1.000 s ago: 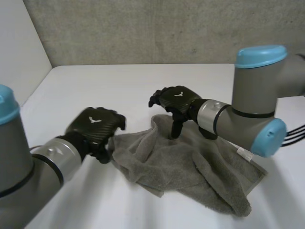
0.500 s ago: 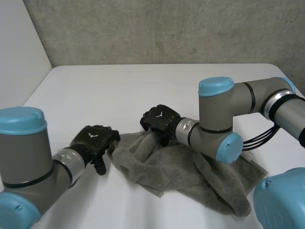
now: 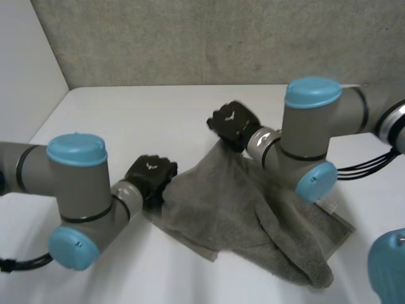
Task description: Fold the towel.
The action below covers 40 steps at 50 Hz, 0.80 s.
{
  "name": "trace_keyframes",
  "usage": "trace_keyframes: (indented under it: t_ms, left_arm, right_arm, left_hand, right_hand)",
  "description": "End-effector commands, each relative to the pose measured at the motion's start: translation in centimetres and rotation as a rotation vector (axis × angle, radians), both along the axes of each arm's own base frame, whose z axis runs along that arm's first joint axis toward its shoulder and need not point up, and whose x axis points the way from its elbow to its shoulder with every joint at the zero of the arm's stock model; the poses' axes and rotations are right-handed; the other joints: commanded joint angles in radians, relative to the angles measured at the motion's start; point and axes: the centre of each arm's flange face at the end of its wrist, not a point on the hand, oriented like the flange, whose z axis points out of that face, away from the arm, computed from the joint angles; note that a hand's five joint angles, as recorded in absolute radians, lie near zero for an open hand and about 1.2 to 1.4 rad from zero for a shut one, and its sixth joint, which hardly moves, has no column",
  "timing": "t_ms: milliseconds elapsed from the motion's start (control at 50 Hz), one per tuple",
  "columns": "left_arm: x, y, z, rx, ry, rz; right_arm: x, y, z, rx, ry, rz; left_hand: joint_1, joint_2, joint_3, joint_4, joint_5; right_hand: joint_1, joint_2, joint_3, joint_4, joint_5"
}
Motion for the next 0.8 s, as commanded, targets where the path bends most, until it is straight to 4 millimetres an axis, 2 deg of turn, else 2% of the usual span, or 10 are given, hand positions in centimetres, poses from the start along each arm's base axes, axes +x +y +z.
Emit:
trace_keyframes:
  t_ms: [20, 100, 160, 280, 440, 480, 540, 640, 780, 800]
  left_arm:
    - [-2.5, -5.4, 7.3, -0.276, 0.114, 0.089]
    - [-2.6, -7.4, 12.9, -0.435, 0.198, 0.155]
    - [-2.0, -8.4, 20.6, -0.651, 0.343, 0.217]
    - [-1.3, -6.9, 23.2, -0.718, 0.382, 0.207]
    - [-0.7, -4.8, 13.4, -0.436, 0.189, 0.19]
    - [0.6, -3.2, 7.9, -0.248, 0.057, 0.192]
    - [1.9, -1.4, 3.2, -0.08, -0.052, 0.189]
    - [3.1, 0.2, -0.5, 0.044, -0.133, 0.193]
    - [3.6, 1.2, -0.5, 0.078, -0.161, 0.193]
    - [3.5, 1.8, 0.0, 0.087, -0.168, 0.183]
  right_arm:
    - [-2.3, -4.0, 5.9, -0.267, -0.132, -0.229]
    - [-4.9, -6.5, 12.1, -0.517, -0.297, -0.407]
    - [-6.1, -6.4, 15.9, -0.638, -0.404, -0.447]
    - [-6.4, -4.1, 15.5, -0.619, -0.378, -0.375]
    - [-7.0, -1.3, 8.3, -0.305, -0.14, -0.282]
    - [-7.4, -0.5, 6.8, -0.213, -0.078, -0.277]
    - [-8.6, 1.0, 3.8, -0.002, 0.056, -0.285]
    - [-9.5, 3.2, -0.1, 0.237, 0.164, -0.247]
    - [-9.7, 4.6, -2.1, 0.306, 0.126, -0.217]
    - [-9.7, 4.6, -2.1, 0.306, 0.126, -0.217]
  left_hand:
    - [0.441, 0.442, 0.443, 0.443, 0.446]
    - [0.441, 0.442, 0.443, 0.443, 0.446]
    - [0.441, 0.442, 0.443, 0.443, 0.446]
    - [0.441, 0.442, 0.443, 0.443, 0.446]
    - [0.441, 0.442, 0.443, 0.443, 0.446]
    - [0.441, 0.442, 0.443, 0.443, 0.446]
    - [0.441, 0.442, 0.443, 0.443, 0.446]
    - [0.441, 0.442, 0.443, 0.443, 0.446]
    - [0.4, 0.401, 0.403, 0.402, 0.406]
    - [0.078, 0.079, 0.08, 0.08, 0.083]
  right_hand:
    - [0.24, 0.08, 0.049, 0.046, 0.174]
    - [0.24, 0.08, 0.049, 0.046, 0.174]
    - [0.24, 0.08, 0.049, 0.046, 0.174]
    - [0.24, 0.08, 0.049, 0.046, 0.174]
    - [0.24, 0.08, 0.049, 0.046, 0.174]
    - [0.24, 0.08, 0.049, 0.046, 0.174]
    - [0.24, 0.08, 0.049, 0.046, 0.174]
    - [0.24, 0.08, 0.049, 0.046, 0.174]
    - [0.24, 0.08, 0.049, 0.046, 0.174]
    - [0.24, 0.08, 0.049, 0.046, 0.174]
